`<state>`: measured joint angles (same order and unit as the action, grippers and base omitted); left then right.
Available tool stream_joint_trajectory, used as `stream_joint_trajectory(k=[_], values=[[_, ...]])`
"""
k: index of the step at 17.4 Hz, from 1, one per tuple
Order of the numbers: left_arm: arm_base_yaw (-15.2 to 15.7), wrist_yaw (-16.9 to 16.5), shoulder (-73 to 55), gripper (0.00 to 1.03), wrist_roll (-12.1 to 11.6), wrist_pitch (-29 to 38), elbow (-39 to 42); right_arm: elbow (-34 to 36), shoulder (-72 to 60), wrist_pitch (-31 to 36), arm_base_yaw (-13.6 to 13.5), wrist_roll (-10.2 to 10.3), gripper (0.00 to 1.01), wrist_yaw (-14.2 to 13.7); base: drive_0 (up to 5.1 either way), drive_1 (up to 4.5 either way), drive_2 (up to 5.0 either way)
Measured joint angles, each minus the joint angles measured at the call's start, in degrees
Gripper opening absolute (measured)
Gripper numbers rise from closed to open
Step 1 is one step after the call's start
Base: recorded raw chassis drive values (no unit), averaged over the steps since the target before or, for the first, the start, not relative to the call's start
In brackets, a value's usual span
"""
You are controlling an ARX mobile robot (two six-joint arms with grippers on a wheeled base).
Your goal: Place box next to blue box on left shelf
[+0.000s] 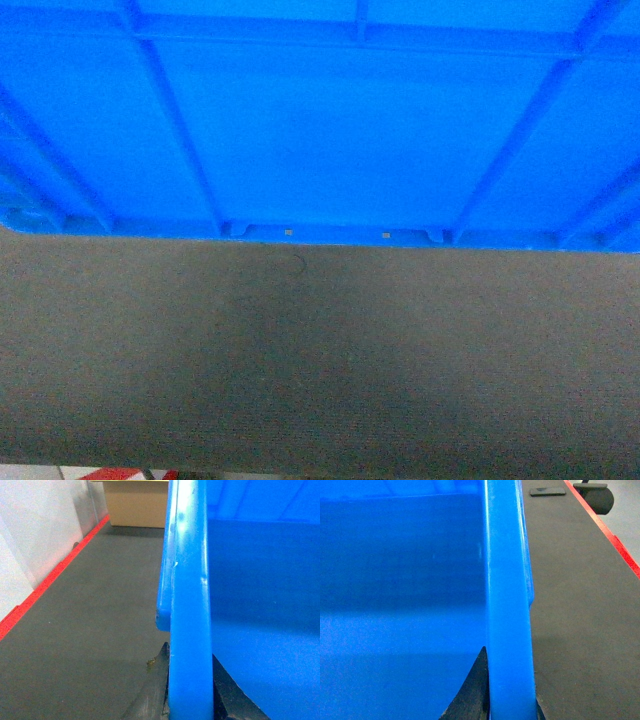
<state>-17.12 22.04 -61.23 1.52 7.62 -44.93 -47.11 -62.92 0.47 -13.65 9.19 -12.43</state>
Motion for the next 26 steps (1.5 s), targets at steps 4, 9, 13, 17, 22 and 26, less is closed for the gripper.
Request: stream_joint_trajectory(k=[4,9,13,17,22,26], values=[[0.0,0.0,0.0,0.09,0.0,0.0,0.0,0.0,0.0,0.0,-0.2,0.0,0.09,-0.2,-1.3,-1.3,-1.3],[0.0,0.0,0.0,0.09,0.0,0.0,0.0,0.0,0.0,0.0,-0.2,0.0,0.09,-0.4,-1.6,-1.6,-1.6],[0.0,0.0,0.0,0.09,0.0,0.0,0.0,0.0,0.0,0.0,-0.2,0.0,0.09,-0.4,-1.5,-1.55,-1.5],[0.0,0.0,0.0,0.09,0.0,0.0,0.0,0.0,0.0,0.0,-0.2,-0.1,0.09,-0.4,-1.5,-1.54,-1.5],[0.0,0.0,0.0,0.09,0.0,0.0,0.0,0.0,0.0,0.0,-0.2,0.0,0.09,-0.4,-1.5,-1.45,-1.5],[0.0,0.0,0.0,0.09,0.0,-0.1,0.0,0.0,0.0,0.0,-0.2,-0.1,0.09,-0.4,-1.4,-1.41,-1.4]])
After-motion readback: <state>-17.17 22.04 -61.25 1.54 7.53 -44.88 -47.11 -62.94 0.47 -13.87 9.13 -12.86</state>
